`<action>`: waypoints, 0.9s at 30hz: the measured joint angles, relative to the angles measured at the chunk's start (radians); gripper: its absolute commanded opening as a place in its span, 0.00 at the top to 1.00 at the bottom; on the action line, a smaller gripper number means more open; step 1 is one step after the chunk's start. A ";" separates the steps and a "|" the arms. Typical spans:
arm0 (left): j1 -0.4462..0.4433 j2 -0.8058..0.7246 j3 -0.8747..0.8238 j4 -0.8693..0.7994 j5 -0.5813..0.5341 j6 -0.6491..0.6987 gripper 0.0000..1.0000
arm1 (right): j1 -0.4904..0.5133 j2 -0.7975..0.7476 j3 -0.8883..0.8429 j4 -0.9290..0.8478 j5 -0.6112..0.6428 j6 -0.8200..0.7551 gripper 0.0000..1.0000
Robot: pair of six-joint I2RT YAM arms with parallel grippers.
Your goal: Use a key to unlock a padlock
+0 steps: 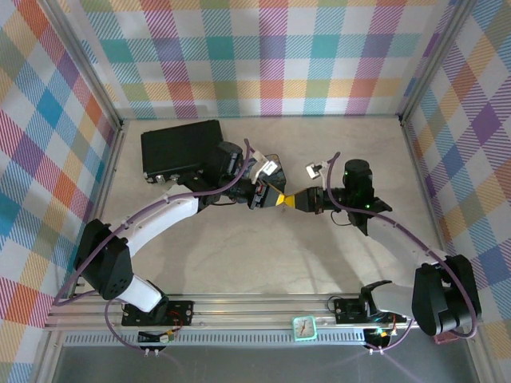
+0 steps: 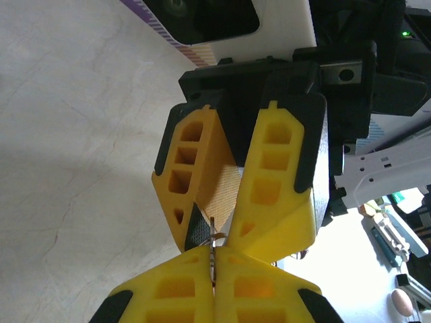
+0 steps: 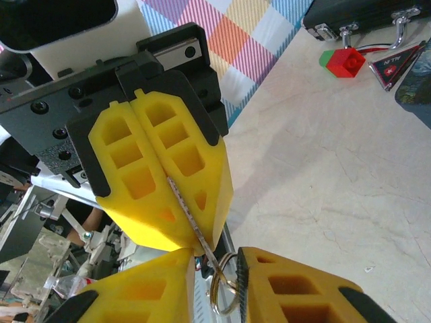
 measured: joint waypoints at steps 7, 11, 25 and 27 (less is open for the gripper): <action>0.011 -0.005 -0.018 0.002 0.000 -0.011 0.95 | 0.009 0.023 -0.001 0.023 0.009 0.021 1.00; 0.011 -0.026 -0.027 0.020 -0.062 -0.039 0.23 | 0.018 0.019 -0.001 0.027 0.048 0.019 1.00; 0.103 -0.196 -0.320 0.377 -0.460 -0.409 0.08 | 0.023 0.014 -0.053 0.012 0.235 0.016 1.00; 0.101 -0.196 -0.374 0.417 -0.503 -0.462 0.09 | 0.023 0.008 -0.054 -0.004 0.282 0.017 1.00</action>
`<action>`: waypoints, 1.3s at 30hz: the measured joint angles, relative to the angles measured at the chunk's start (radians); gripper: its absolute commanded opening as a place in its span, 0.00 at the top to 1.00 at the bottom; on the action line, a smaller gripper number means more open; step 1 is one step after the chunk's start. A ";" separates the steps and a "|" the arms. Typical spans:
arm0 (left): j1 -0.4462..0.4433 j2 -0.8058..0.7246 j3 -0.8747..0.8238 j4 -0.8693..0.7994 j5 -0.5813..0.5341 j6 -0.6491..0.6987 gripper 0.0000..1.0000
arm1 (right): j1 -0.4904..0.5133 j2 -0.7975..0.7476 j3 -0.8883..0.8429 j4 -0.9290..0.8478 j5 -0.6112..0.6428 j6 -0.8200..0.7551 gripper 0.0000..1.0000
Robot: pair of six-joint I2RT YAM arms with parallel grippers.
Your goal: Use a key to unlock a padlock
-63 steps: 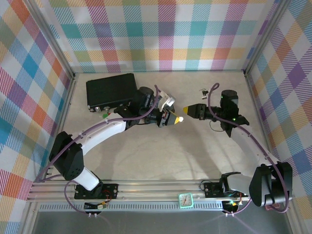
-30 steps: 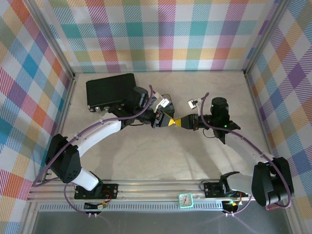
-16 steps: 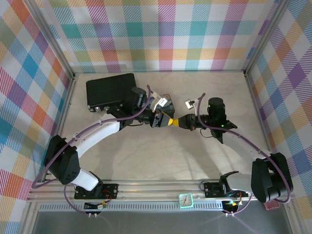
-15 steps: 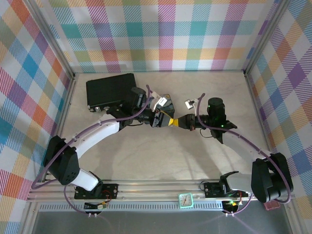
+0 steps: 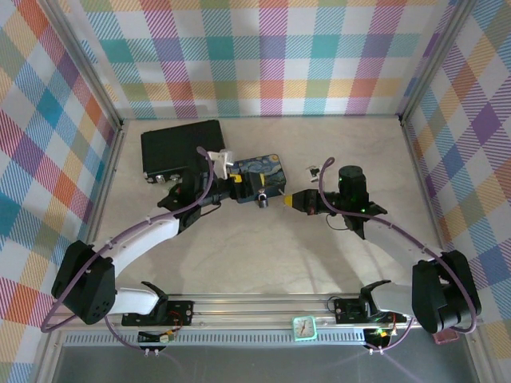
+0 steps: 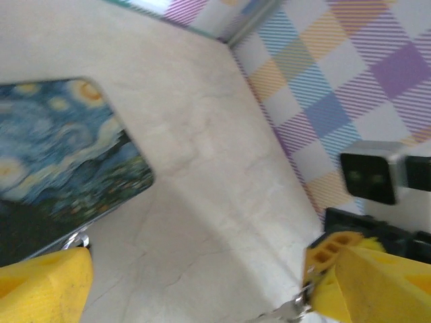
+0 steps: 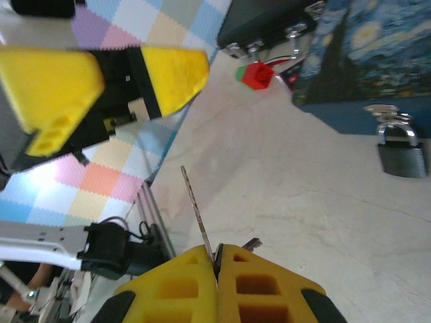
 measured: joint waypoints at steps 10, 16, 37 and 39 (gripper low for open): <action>-0.101 0.087 -0.126 0.080 -0.219 -0.140 0.11 | 0.014 -0.065 -0.093 -0.077 0.315 0.027 1.00; -0.184 0.261 -0.045 0.078 -0.349 -0.117 0.17 | 0.014 -0.077 -0.109 -0.116 0.415 0.039 1.00; -0.232 0.608 0.117 0.150 -0.618 -0.052 0.36 | 0.014 -0.021 -0.123 -0.064 0.441 0.065 1.00; -0.232 0.620 0.119 0.171 -0.626 -0.043 0.43 | 0.014 -0.014 -0.124 -0.058 0.441 0.076 1.00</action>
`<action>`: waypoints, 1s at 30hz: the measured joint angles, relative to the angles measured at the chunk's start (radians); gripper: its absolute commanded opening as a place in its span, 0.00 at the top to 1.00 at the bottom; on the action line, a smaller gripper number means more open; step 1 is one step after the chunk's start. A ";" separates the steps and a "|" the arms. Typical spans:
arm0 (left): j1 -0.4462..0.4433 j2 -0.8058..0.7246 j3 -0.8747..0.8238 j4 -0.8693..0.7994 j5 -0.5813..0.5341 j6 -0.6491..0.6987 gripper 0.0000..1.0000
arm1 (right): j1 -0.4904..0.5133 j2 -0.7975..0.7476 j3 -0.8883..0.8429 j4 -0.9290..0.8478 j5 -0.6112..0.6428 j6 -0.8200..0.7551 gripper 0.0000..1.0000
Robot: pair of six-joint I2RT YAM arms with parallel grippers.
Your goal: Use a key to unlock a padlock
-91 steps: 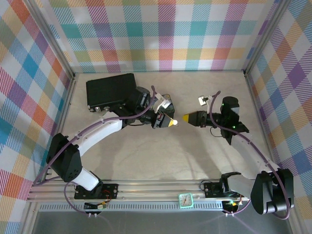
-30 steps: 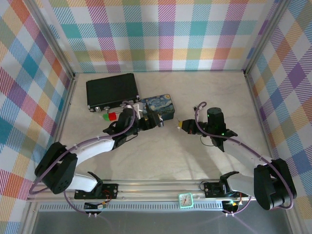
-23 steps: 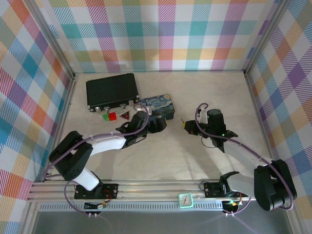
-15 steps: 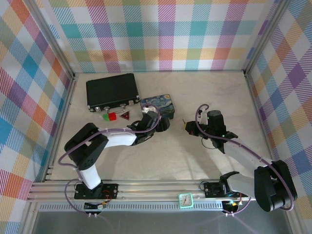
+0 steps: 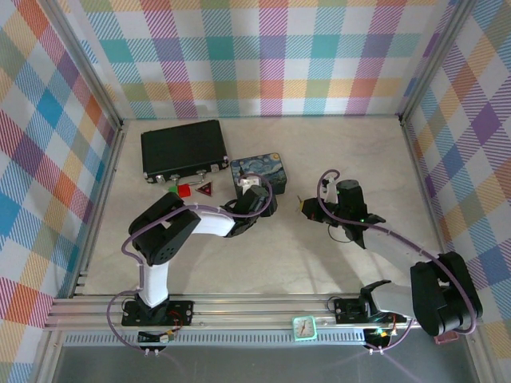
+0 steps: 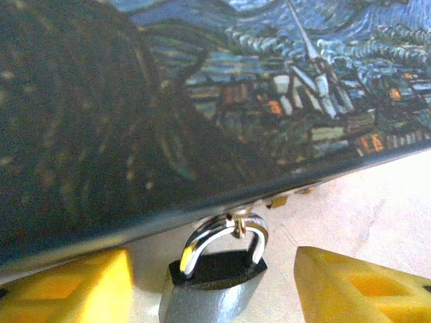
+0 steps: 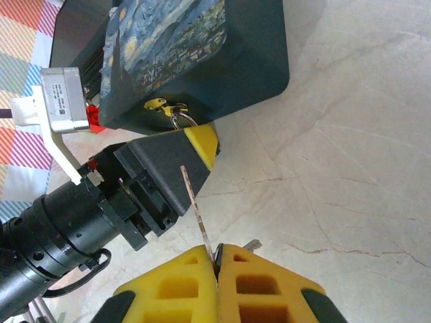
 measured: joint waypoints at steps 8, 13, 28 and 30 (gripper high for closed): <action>0.003 0.035 0.003 0.066 -0.003 0.035 0.62 | 0.000 0.028 -0.003 0.039 0.000 0.019 1.00; 0.005 0.043 0.005 0.098 0.056 0.035 0.70 | 0.000 0.032 -0.040 0.061 0.002 0.034 1.00; 0.090 0.030 0.058 0.028 0.336 -0.132 0.91 | 0.000 0.051 -0.060 0.069 0.001 0.033 1.00; 0.113 0.030 0.064 0.029 0.398 -0.202 0.90 | 0.000 0.051 -0.073 0.082 0.001 0.033 1.00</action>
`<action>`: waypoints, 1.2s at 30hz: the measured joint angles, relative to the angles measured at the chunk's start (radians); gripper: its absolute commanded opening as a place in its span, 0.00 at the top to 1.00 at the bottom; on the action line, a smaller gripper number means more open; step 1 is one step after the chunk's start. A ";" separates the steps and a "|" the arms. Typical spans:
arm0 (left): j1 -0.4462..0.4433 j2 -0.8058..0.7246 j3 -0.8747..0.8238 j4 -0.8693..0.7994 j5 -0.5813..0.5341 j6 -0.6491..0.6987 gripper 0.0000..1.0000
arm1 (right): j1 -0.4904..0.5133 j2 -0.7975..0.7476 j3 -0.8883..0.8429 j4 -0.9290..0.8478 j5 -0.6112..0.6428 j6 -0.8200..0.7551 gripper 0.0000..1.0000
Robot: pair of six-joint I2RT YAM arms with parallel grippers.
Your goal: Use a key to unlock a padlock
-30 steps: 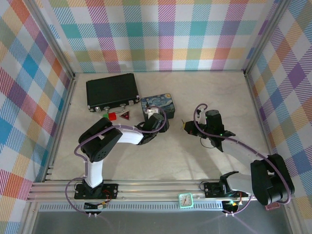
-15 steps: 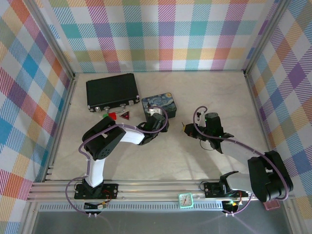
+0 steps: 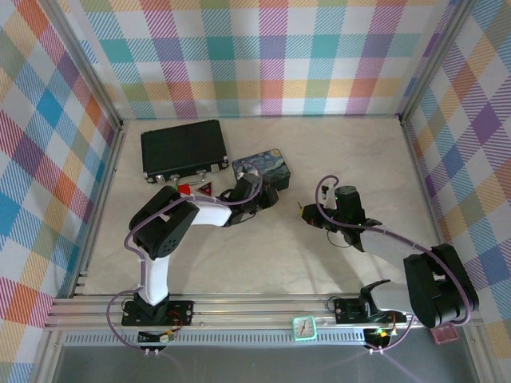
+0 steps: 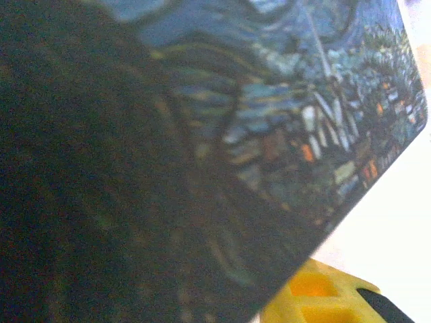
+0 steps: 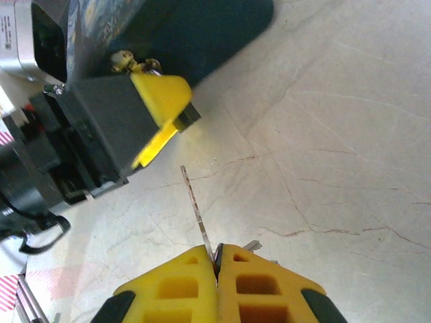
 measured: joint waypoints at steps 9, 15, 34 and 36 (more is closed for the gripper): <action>0.024 -0.010 0.021 -0.022 0.114 -0.178 0.88 | 0.000 0.026 -0.040 0.044 -0.012 -0.004 1.00; 0.023 -0.010 0.038 0.008 0.184 -0.280 0.88 | 0.000 0.099 -0.041 0.134 -0.052 -0.007 1.00; 0.022 -0.080 -0.016 0.027 0.208 -0.374 0.88 | 0.018 0.267 -0.016 0.313 -0.160 -0.035 1.00; 0.022 -0.080 -0.016 0.027 0.208 -0.377 0.88 | 0.031 0.285 -0.006 0.323 -0.163 -0.035 1.00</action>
